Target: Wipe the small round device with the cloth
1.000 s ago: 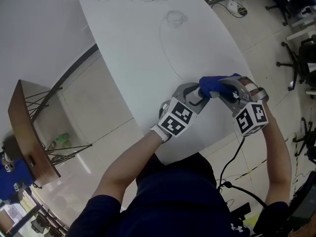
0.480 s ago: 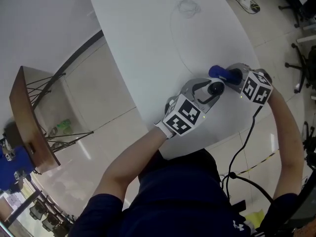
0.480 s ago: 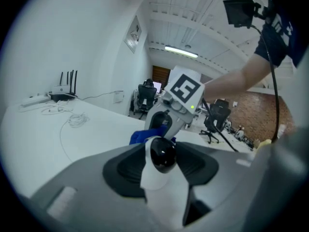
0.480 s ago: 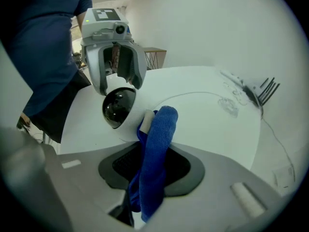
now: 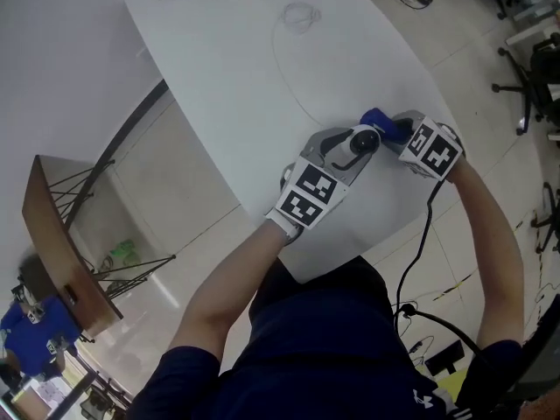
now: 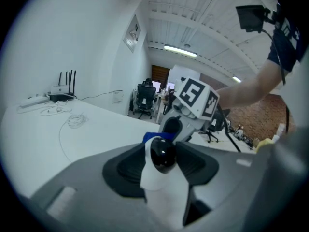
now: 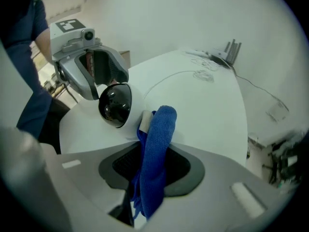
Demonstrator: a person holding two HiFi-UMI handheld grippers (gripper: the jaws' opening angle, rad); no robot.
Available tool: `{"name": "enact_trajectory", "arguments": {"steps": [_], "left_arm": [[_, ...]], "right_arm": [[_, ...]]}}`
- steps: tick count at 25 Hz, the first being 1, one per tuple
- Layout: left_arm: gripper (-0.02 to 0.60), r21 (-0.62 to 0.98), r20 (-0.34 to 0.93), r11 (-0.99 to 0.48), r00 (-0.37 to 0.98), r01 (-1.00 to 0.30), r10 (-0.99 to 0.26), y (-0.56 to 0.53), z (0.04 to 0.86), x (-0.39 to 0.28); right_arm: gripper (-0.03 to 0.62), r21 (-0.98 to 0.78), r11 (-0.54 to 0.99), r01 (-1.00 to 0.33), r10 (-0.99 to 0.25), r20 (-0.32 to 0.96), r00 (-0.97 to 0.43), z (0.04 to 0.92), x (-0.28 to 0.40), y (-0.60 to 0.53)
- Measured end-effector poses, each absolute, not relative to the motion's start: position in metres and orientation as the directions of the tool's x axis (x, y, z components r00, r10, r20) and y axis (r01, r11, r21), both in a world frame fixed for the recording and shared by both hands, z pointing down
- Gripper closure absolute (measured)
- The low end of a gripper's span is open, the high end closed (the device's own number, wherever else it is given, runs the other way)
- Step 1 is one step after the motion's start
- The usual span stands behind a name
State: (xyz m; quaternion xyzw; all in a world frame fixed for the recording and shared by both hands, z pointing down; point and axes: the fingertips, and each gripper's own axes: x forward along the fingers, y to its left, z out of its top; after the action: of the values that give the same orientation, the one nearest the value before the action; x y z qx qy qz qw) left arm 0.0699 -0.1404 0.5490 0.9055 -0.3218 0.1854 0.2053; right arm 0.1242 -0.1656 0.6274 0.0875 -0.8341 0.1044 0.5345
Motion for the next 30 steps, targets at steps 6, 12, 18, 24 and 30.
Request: {"name": "enact_trajectory", "arguments": {"steps": [6, 12, 18, 24, 30], "left_arm": [[0.386, 0.247, 0.472, -0.712, 0.724, -0.657, -0.503, -0.153, 0.546, 0.059], [0.385, 0.269, 0.477, -0.728, 0.744, -0.631, -0.468, -0.14, 0.544, 0.072], [0.385, 0.256, 0.488, -0.738, 0.742, -0.624, -0.459, -0.136, 0.546, 0.079], [0.386, 0.255, 0.488, -0.737, 0.741, -0.626, -0.461, -0.132, 0.546, 0.082], [0.387, 0.241, 0.49, -0.745, 0.741, -0.622, -0.459, -0.13, 0.549, 0.082]], "right_arm": [[0.467, -0.234, 0.759, -0.608, -0.09, 0.886, -0.454, 0.621, 0.127, -0.134], [0.467, -0.267, 0.633, -0.726, -0.16, 0.873, -0.46, 0.628, 0.115, -0.074], [0.468, -0.274, 0.569, -0.775, -0.19, 0.873, -0.448, 0.629, 0.092, -0.059], [0.468, -0.34, 0.566, -0.751, -0.134, 0.861, -0.49, 0.631, 0.07, -0.057], [0.47, -0.384, 0.45, -0.806, -0.165, 0.852, -0.498, 0.627, 0.122, -0.069]]}}
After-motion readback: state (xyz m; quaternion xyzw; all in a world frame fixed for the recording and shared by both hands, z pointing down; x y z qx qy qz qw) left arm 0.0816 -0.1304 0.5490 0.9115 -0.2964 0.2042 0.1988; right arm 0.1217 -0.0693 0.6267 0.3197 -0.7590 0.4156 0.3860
